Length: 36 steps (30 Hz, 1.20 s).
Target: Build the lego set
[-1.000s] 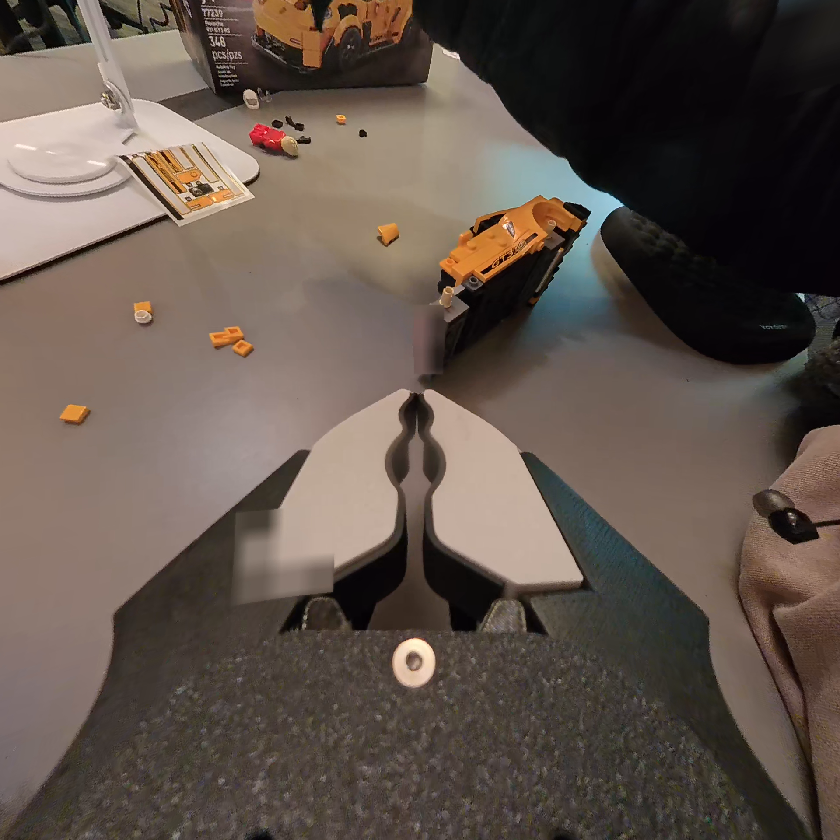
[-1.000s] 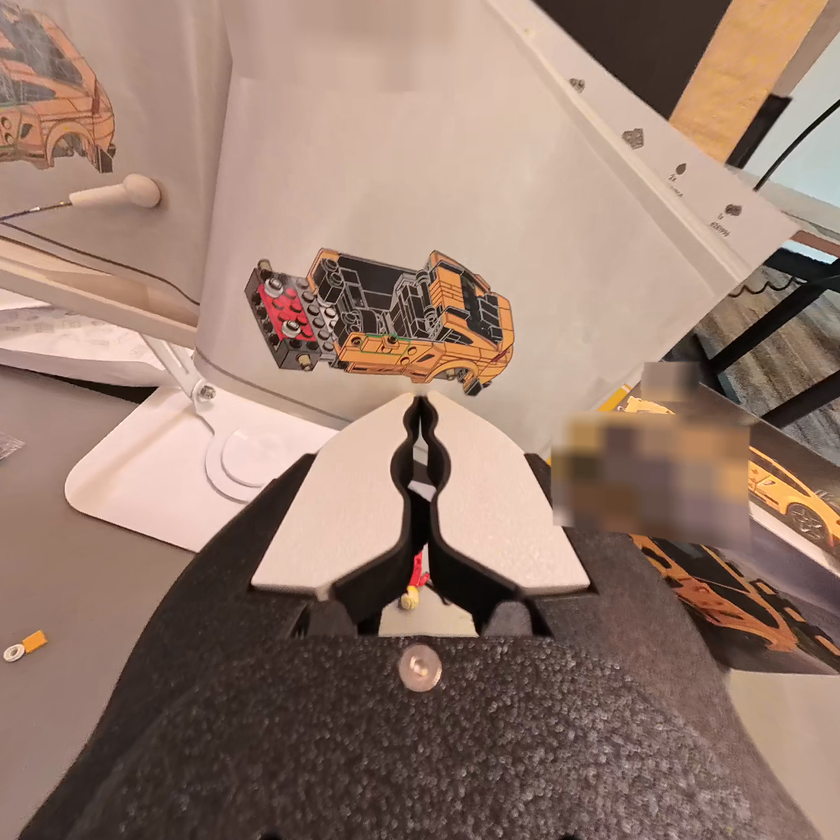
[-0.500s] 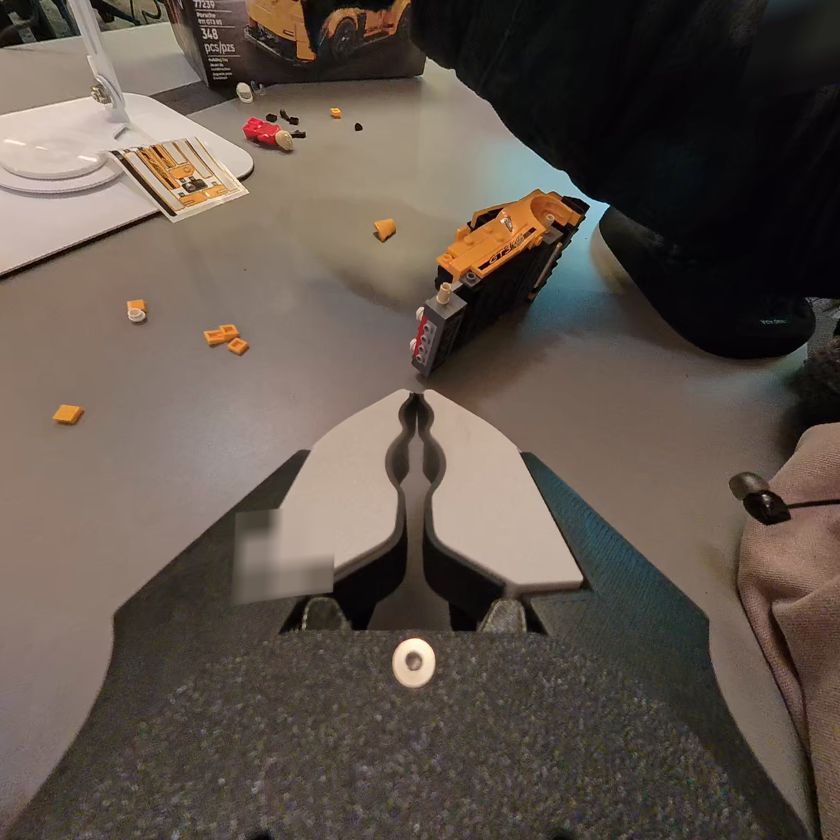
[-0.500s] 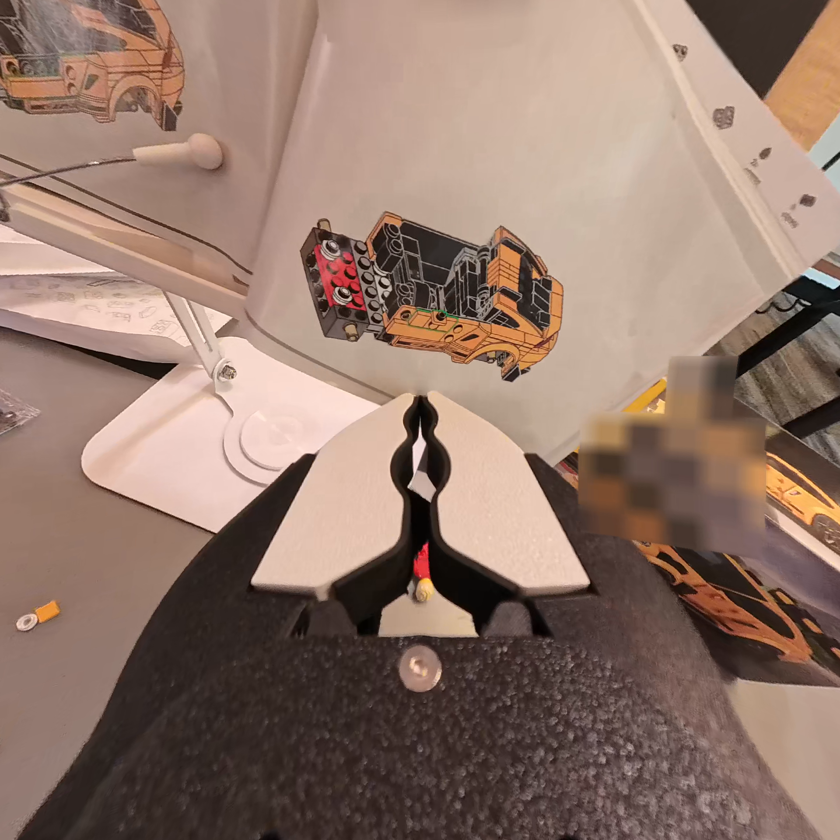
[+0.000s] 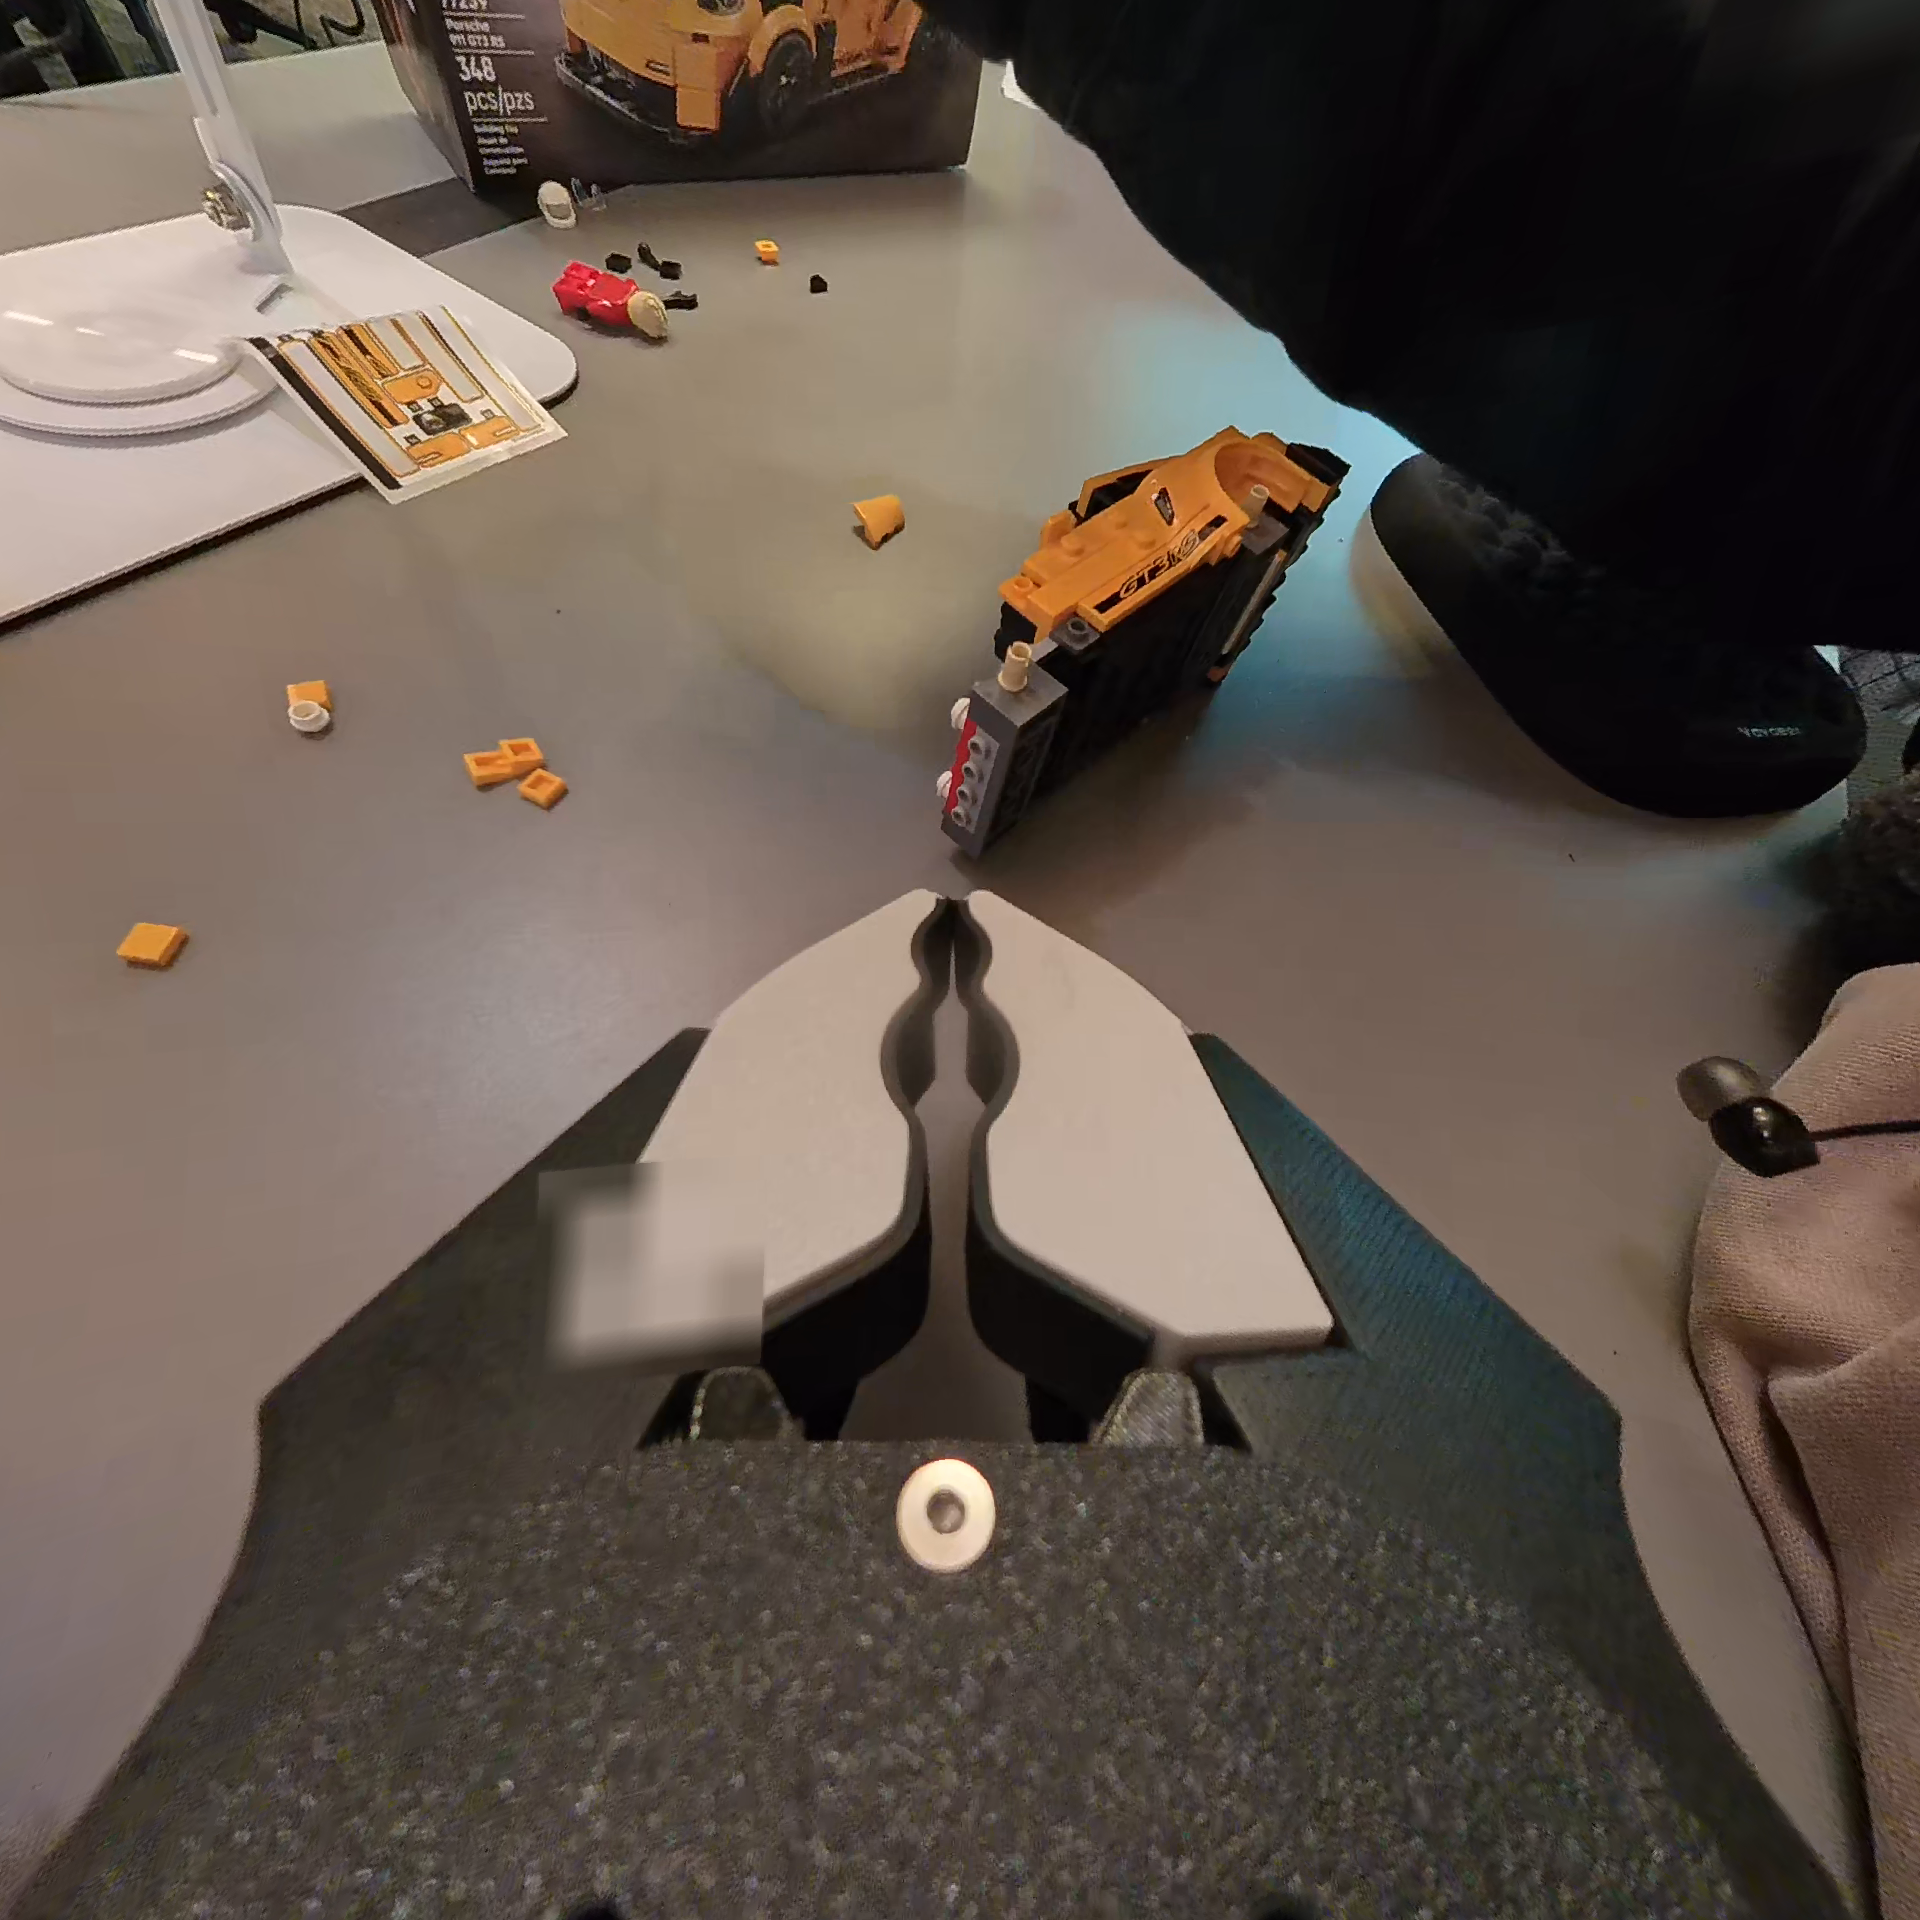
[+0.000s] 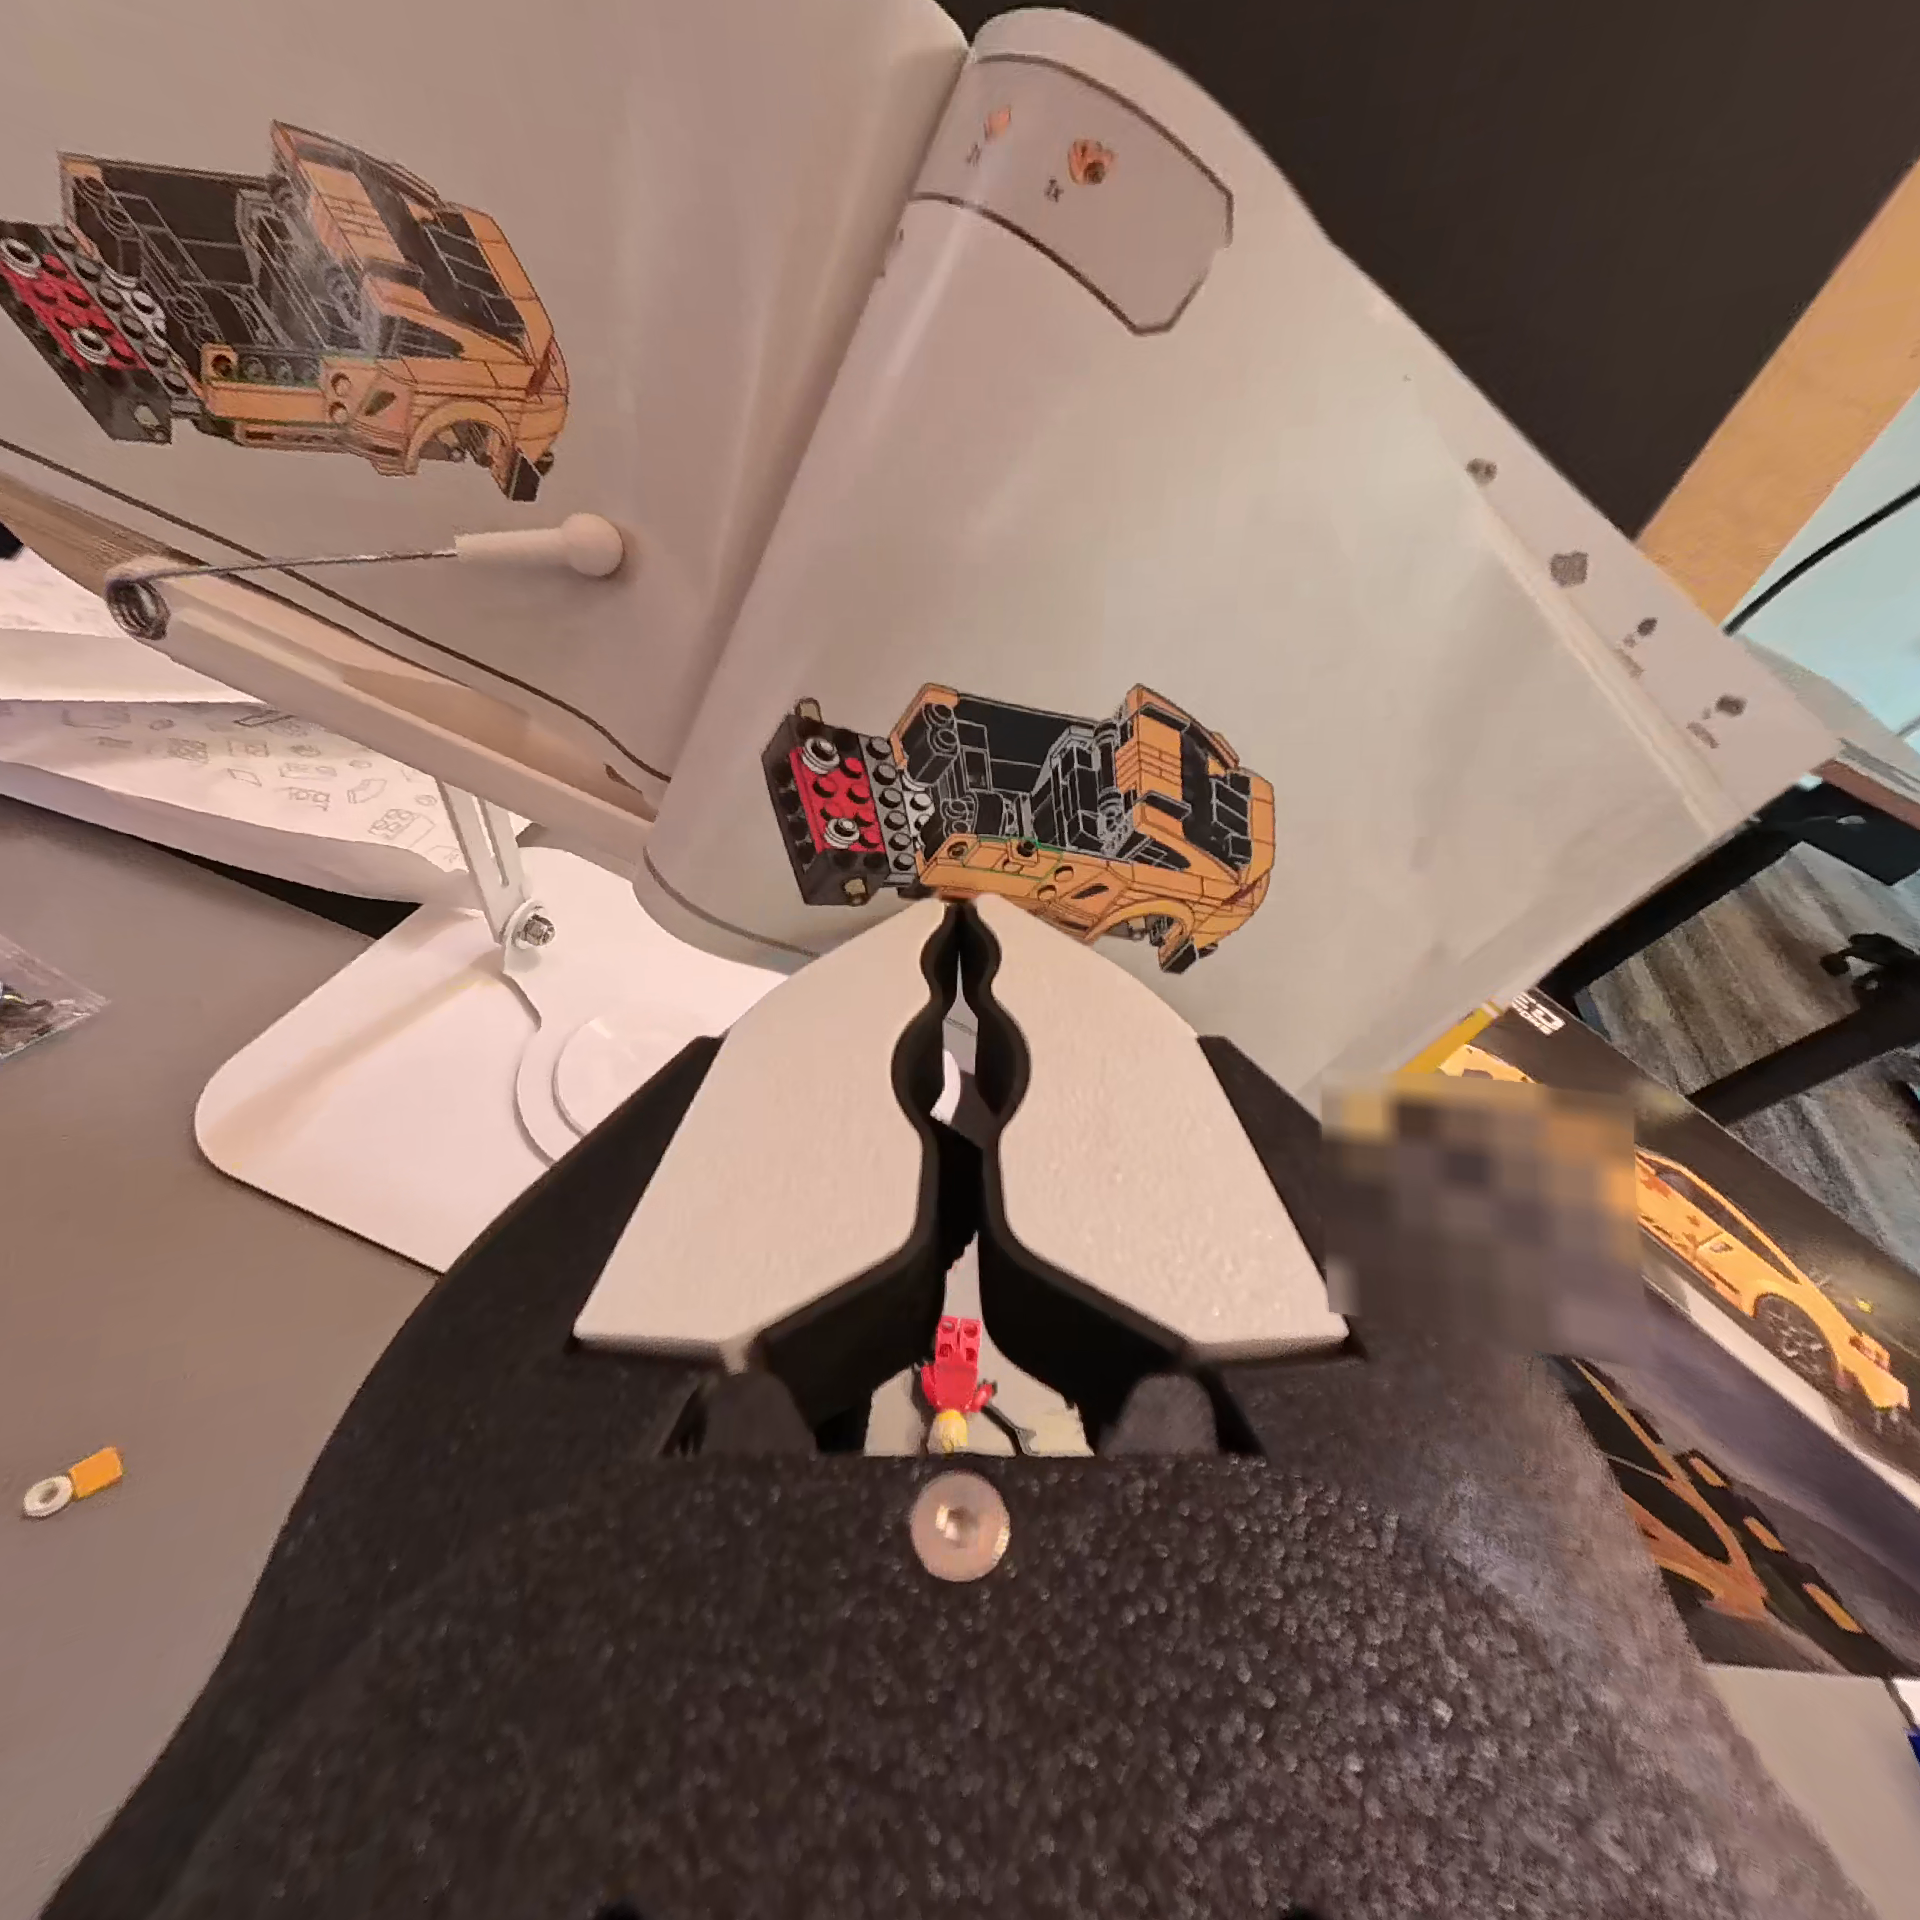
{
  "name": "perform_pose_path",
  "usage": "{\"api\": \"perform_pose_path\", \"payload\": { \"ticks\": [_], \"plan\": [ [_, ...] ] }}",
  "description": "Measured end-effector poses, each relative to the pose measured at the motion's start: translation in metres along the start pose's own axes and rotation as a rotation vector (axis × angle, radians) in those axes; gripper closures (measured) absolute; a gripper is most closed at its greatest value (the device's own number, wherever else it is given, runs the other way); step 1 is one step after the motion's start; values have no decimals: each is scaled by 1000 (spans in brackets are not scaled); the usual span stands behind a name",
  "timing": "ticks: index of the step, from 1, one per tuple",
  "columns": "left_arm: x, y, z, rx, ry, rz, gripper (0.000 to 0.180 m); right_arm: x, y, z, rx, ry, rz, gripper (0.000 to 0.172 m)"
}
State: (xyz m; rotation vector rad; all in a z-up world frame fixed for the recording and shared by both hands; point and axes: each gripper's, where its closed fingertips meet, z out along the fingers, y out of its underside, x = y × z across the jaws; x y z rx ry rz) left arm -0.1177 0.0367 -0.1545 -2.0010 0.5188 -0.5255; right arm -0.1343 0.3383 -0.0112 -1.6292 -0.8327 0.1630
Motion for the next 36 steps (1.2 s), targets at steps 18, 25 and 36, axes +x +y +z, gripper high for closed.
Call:
{"api": "perform_pose_path", "payload": {
  "ticks": [18,25,36],
  "plan": [
    [-1,-1,-1,8,-8,0,180,12,-5,-31,187,-52,-106,159],
    [-4,1,2,-3,-17,11,180,42,-9,-44,354,-164,-352,86],
    [-5,-2,5,-25,-67,41,180,18,51,-19,380,-155,-756,112]
  ]
}}
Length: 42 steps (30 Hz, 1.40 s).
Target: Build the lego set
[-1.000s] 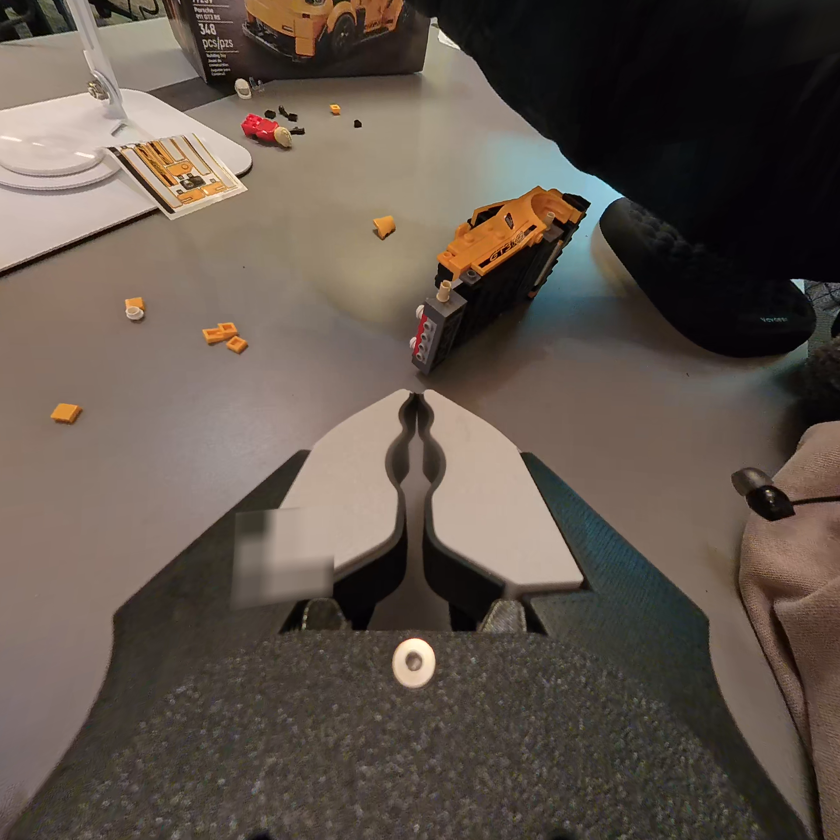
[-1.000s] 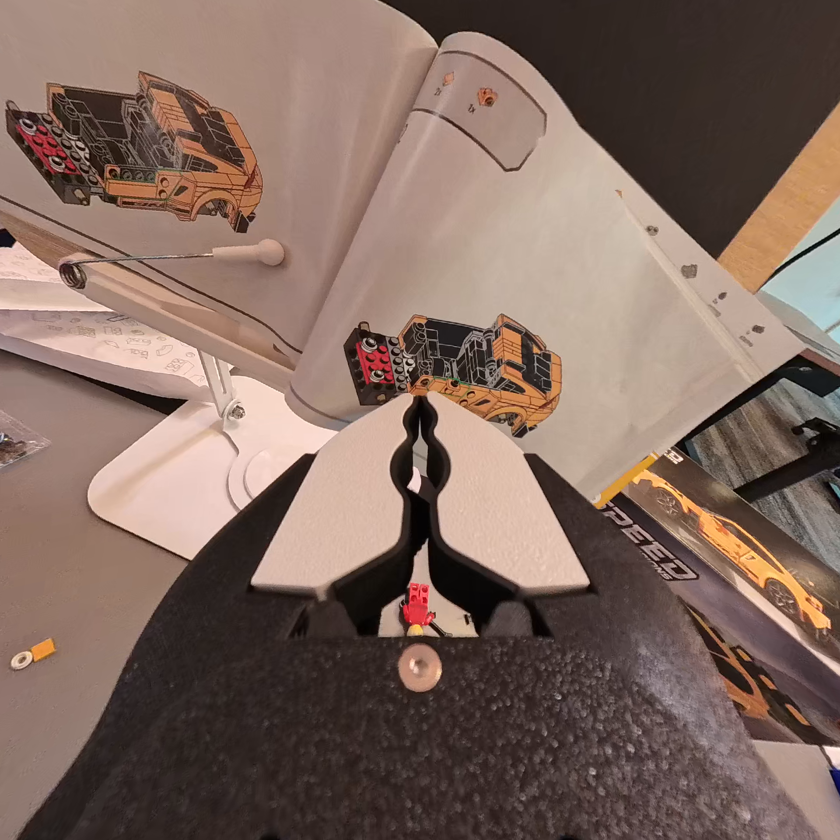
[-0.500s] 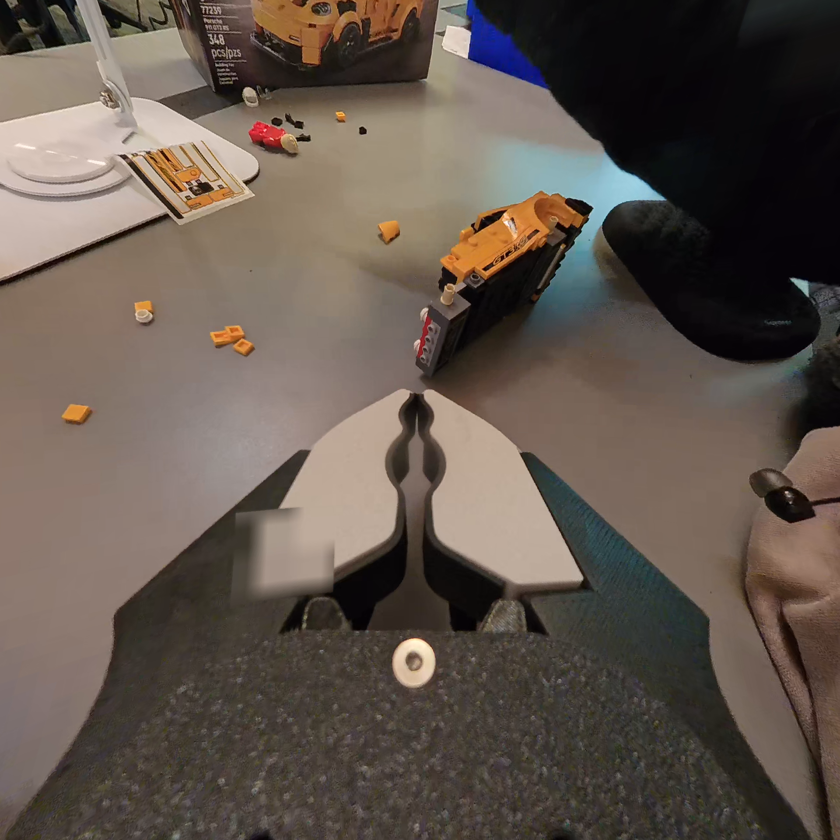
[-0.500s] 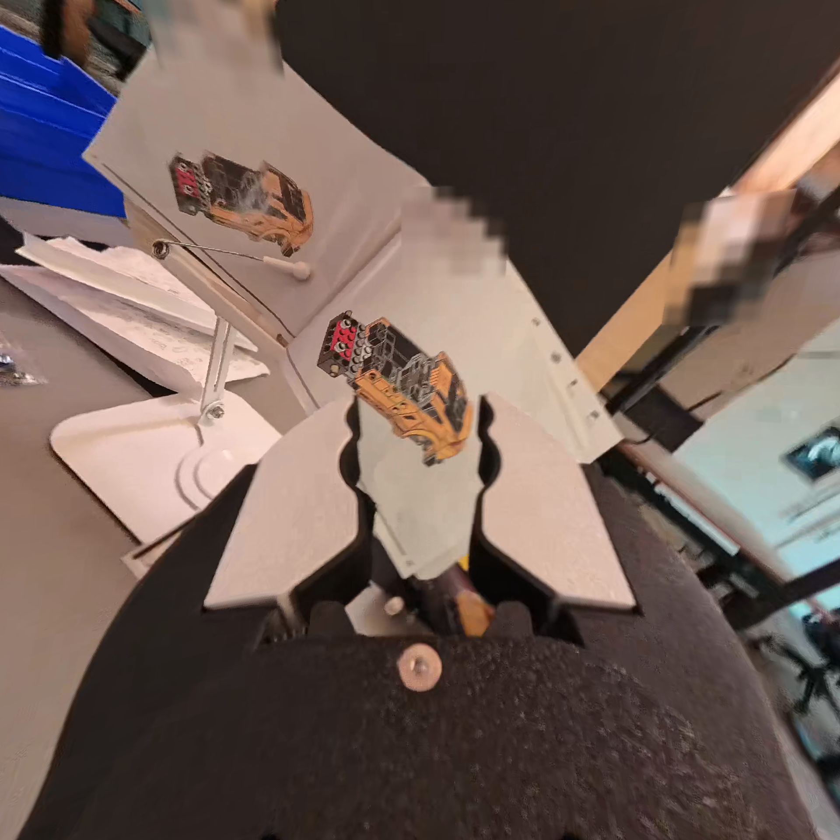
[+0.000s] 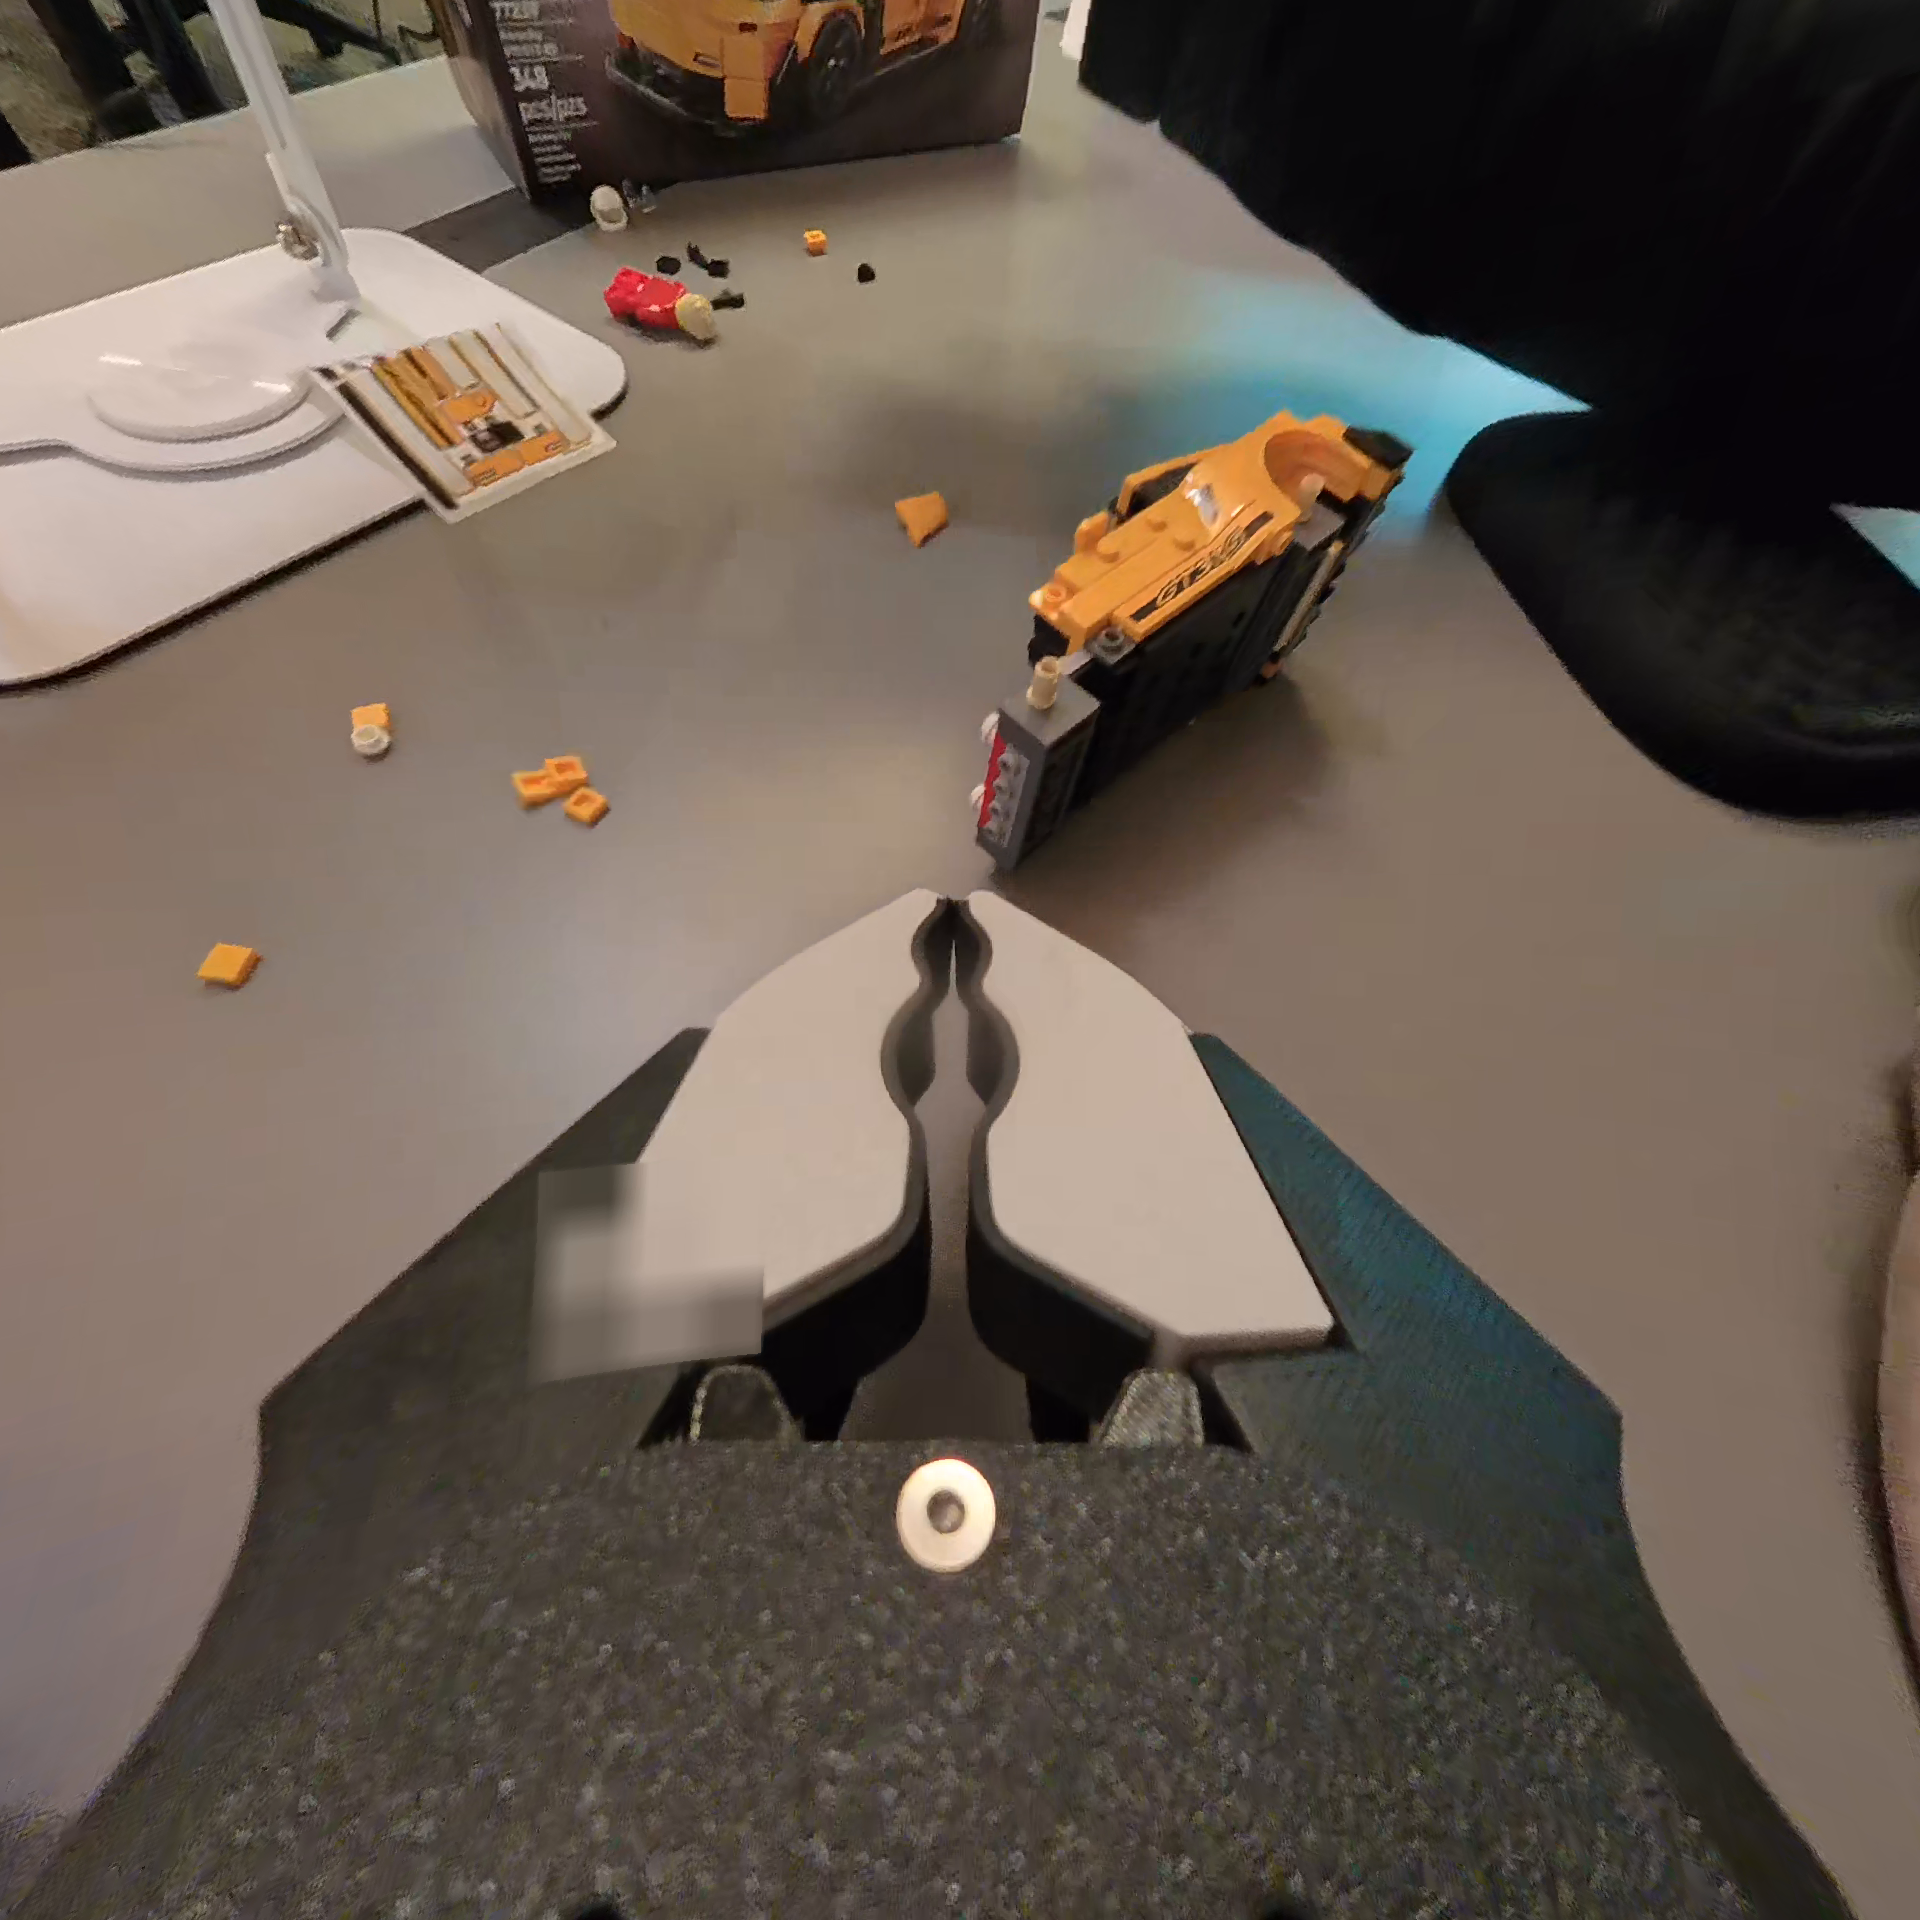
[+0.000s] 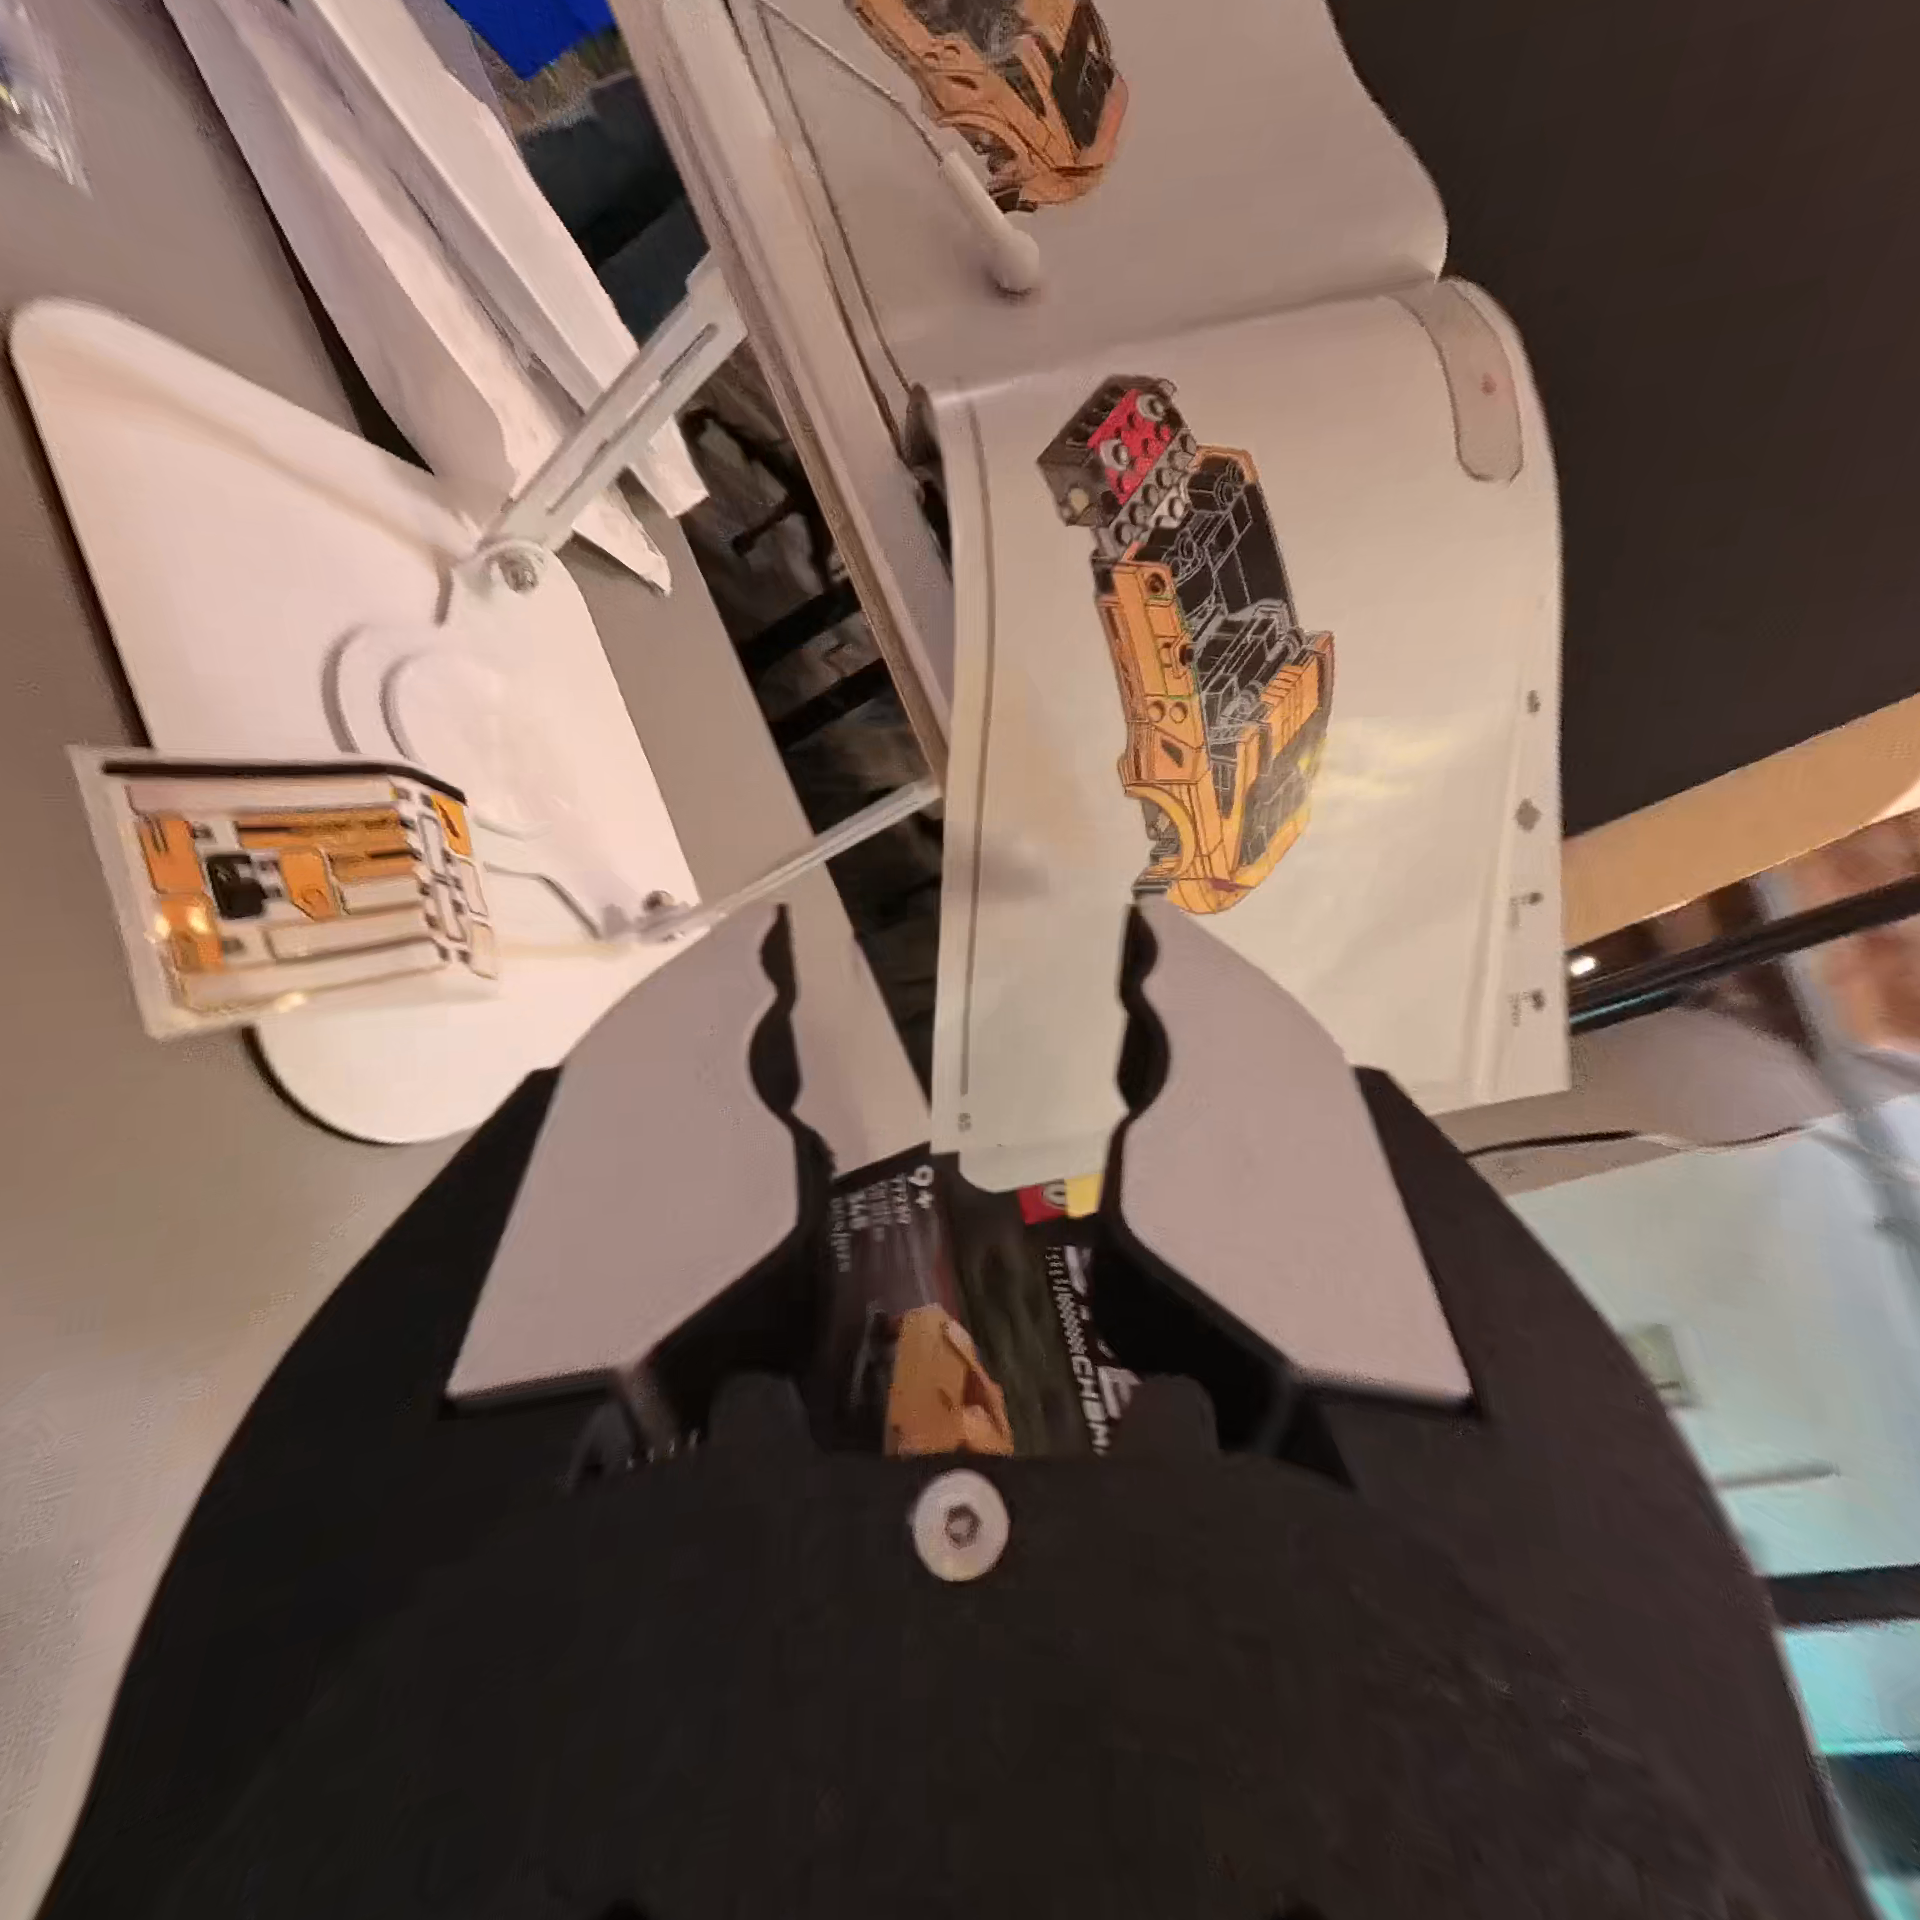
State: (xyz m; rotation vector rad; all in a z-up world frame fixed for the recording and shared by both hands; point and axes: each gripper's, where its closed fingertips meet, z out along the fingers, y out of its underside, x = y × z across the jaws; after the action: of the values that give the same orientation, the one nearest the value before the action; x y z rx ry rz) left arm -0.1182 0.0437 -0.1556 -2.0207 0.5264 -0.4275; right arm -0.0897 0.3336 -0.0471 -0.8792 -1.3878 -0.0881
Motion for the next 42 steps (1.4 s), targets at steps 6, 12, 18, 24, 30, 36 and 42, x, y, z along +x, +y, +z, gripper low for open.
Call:
{"api": "perform_pose_path", "payload": {
  "ticks": [6,12,18,24,30,36,42],
  "plan": [
    [3,-37,11,-3,17,72,180,8,18,-6,18,-12,-64,161],
    [-6,-98,35,-30,-28,250,177,11,17,-14,64,-153,55,171],
    [-49,-180,71,-34,-226,512,160,13,6,-26,72,-423,409,171],
    [-76,-240,112,-10,-299,717,154,20,-10,-41,13,-656,606,171],
    [-78,-252,144,-81,-205,844,157,25,-19,-48,-22,-810,686,171],
    [-78,-247,155,-122,-58,799,164,27,-20,-51,-36,-878,697,171],
    [-79,-249,153,-118,30,708,167,25,-19,-52,-55,-938,735,172]
  ]
}}
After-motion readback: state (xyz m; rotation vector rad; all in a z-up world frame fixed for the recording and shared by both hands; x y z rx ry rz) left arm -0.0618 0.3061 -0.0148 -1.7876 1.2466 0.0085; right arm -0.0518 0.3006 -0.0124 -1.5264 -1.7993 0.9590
